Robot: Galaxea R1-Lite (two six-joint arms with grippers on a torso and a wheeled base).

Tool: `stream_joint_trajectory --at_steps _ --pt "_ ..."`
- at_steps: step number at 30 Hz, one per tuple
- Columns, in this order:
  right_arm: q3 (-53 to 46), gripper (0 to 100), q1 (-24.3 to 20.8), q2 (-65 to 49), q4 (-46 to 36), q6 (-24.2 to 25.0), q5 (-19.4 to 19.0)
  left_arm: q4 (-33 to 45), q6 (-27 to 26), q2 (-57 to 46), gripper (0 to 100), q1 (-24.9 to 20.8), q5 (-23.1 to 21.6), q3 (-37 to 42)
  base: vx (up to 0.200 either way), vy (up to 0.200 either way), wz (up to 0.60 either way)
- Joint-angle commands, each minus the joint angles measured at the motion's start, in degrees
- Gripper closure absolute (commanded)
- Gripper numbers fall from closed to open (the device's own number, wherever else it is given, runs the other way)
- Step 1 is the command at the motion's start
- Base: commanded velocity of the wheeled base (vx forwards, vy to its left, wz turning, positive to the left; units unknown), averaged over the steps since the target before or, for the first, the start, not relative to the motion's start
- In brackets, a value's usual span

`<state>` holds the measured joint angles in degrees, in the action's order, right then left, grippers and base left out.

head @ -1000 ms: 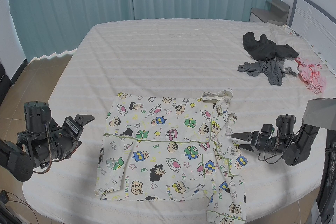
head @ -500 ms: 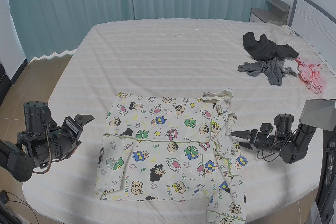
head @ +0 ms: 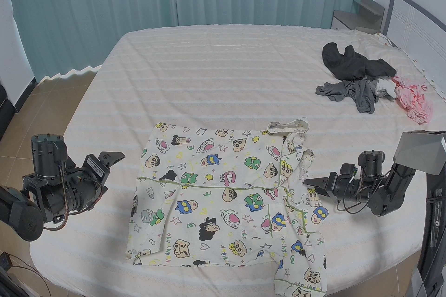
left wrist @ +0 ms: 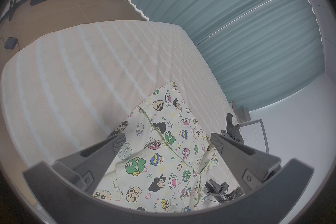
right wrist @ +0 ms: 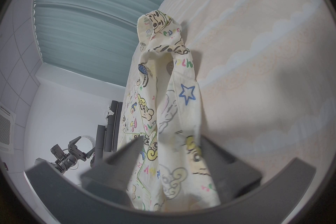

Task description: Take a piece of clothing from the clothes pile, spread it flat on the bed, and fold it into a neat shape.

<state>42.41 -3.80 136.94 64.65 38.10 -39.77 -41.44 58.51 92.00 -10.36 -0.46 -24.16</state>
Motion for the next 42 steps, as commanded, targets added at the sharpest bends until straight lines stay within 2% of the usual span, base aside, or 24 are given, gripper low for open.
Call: stream_joint_trajectory --at_steps 1,14,27,42 --pt "0.5 100 -0.5 0.2 0.0 0.0 0.1 0.0 0.0 0.1 0 0.0 0.0 0.0 0.000 0.000 0.00" --pt "-1.5 100 1.4 -2.0 0.8 0.2 2.1 0.0 0.0 0.0 0 0.0 0.0 0.0 0.000 0.000 0.00" --pt "-2.0 100 11.4 -4.7 1.0 -0.3 2.1 0.0 -0.2 0.1 0 0.0 0.1 0.3 0.000 0.000 0.00" --pt "1.8 100 17.6 -1.8 -0.2 -0.3 1.7 0.0 -0.3 0.3 0 0.0 1.2 0.3 0.000 0.000 0.00"
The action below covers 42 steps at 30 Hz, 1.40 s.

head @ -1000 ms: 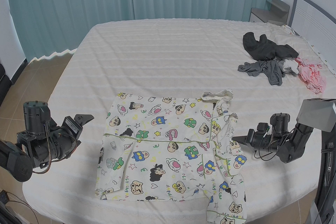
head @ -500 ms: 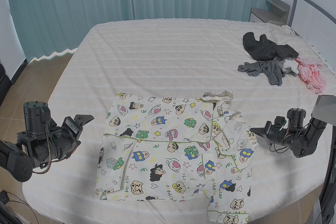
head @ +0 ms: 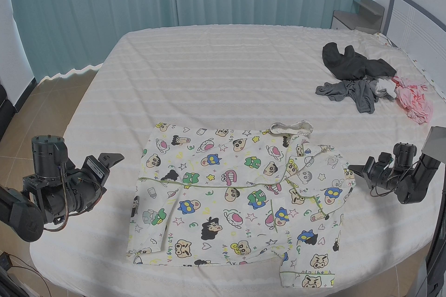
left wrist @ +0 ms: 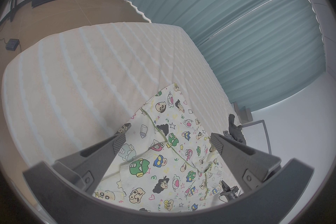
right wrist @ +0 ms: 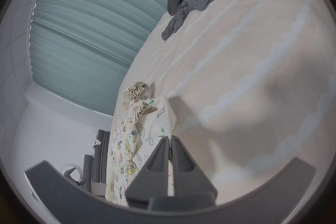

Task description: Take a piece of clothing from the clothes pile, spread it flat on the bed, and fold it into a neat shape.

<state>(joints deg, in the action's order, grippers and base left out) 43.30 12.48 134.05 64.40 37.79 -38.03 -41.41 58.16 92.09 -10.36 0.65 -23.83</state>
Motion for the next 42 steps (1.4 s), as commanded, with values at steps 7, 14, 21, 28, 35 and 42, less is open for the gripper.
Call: stream_joint_trajectory --at_steps 7,14,21,28,35,42 --pt "2.9 100 3.3 1.1 -3.0 0.0 -0.4 0.0 -0.1 0.2 0 0.0 0.1 0.0 0.000 0.000 0.00" --pt "4.5 100 4.5 1.9 -3.6 0.0 -0.4 0.0 -0.2 1.1 0 -0.5 0.0 0.1 0.000 0.000 0.00" --pt "4.8 100 5.3 2.0 -3.8 0.0 -0.4 0.0 -0.2 3.4 0 -4.8 -0.2 1.3 0.000 0.000 0.00" --pt "4.3 0 5.1 1.9 -3.1 -0.1 -0.4 0.4 0.1 9.2 0 -10.5 -0.3 2.4 0.000 0.000 0.00" --pt "4.2 0 5.1 2.2 -2.4 -0.1 -0.4 0.4 2.6 12.6 0 -12.8 -0.6 3.2 0.000 0.000 0.00" --pt "3.9 0 4.9 2.1 -2.0 -0.1 -0.4 0.2 4.2 14.7 0 -15.5 -0.5 2.6 0.000 0.000 0.00"
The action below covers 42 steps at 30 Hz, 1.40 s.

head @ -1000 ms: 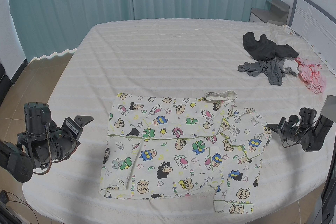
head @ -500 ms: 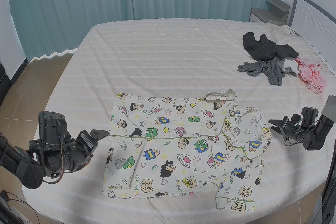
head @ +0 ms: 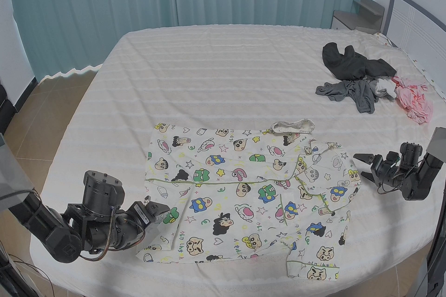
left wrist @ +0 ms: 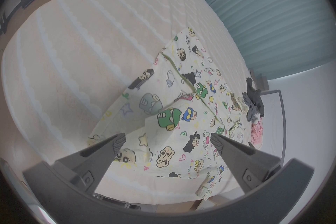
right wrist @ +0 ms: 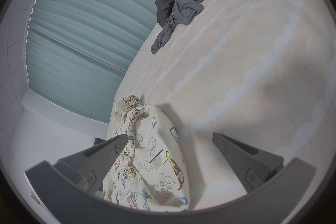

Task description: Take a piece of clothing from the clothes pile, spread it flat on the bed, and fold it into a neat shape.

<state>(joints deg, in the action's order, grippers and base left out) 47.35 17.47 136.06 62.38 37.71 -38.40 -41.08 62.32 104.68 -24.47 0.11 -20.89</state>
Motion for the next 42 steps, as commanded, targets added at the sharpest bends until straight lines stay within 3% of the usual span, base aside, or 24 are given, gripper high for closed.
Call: stream_joint_trajectory --at_steps 1,13,25,29,30,35,42 --pt "-0.2 0 -0.1 0.1 0.0 0.0 -0.1 -0.1 0.1 2.4 0 -1.7 0.2 -0.5 0.000 0.000 0.00" --pt "-0.3 0 -0.2 0.0 0.1 -0.1 -0.1 -0.1 0.2 12.1 0 -3.2 5.9 -5.8 0.000 0.000 0.00" --pt "-0.3 0 -0.6 0.0 0.1 -0.2 0.0 -0.2 0.3 12.7 0 -5.1 6.0 -7.1 0.000 0.000 0.00" --pt "-0.3 0 -0.6 0.0 0.2 -0.2 -0.1 -0.2 2.7 12.7 0 -5.2 6.0 -8.5 0.000 0.000 0.00" --pt "-0.3 0 -0.6 0.0 0.2 -0.2 0.0 -0.2 3.4 12.8 100 -5.2 5.9 -8.9 0.000 0.000 0.00" --pt "-0.4 0 -0.8 -0.1 0.2 -0.3 -0.1 -0.2 3.5 14.2 100 -5.9 6.8 -9.1 0.000 0.000 0.00" --pt "-1.4 0 -1.2 -0.2 1.0 -0.9 -0.1 -0.1 2.8 11.2 100 -4.7 11.8 -8.4 0.000 0.000 0.00"
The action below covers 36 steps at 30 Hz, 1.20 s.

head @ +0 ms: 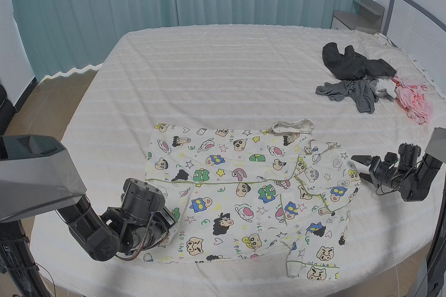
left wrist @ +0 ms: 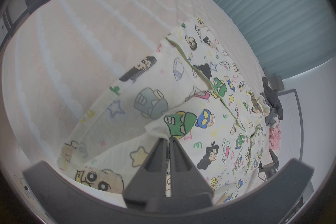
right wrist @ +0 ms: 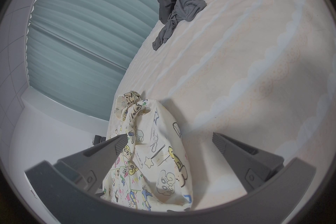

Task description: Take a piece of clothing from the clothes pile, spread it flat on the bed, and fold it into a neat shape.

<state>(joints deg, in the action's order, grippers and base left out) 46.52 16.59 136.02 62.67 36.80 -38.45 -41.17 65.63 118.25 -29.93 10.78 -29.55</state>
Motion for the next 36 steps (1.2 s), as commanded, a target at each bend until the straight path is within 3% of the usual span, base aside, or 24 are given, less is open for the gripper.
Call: stream_joint_trajectory --at_steps 1,6,13,19,29,30,36 --pt "-0.7 0 -0.3 -0.1 1.2 0.0 0.0 0.1 -0.9 -3.5 100 1.0 1.5 0.2 0.000 0.000 0.00" --pt "-1.2 0 -0.5 0.0 2.6 0.0 0.0 -0.1 -5.2 -7.9 100 3.0 1.9 0.2 0.000 0.000 0.00" --pt "-1.4 0 -0.7 -0.1 2.6 0.0 0.0 -0.4 -15.4 -8.7 100 9.2 1.5 0.1 0.000 0.000 0.00" --pt "-1.4 0 -0.7 -0.1 2.6 0.0 0.0 -2.6 -17.1 -7.2 100 10.8 1.3 0.1 0.000 0.000 0.00" --pt "-1.3 0 -0.6 -0.2 2.7 0.0 -0.2 -14.0 -21.1 2.6 100 12.3 1.7 1.5 0.000 0.000 0.00" --pt "-1.4 0 -0.6 -0.3 2.7 0.1 -0.6 -15.1 -21.3 3.2 0 12.5 1.7 1.4 0.000 0.000 0.00" --pt "-2.3 0 0.6 -1.6 6.0 1.3 -4.2 -17.9 -21.2 3.6 0 15.0 1.8 1.6 0.000 0.000 0.00"
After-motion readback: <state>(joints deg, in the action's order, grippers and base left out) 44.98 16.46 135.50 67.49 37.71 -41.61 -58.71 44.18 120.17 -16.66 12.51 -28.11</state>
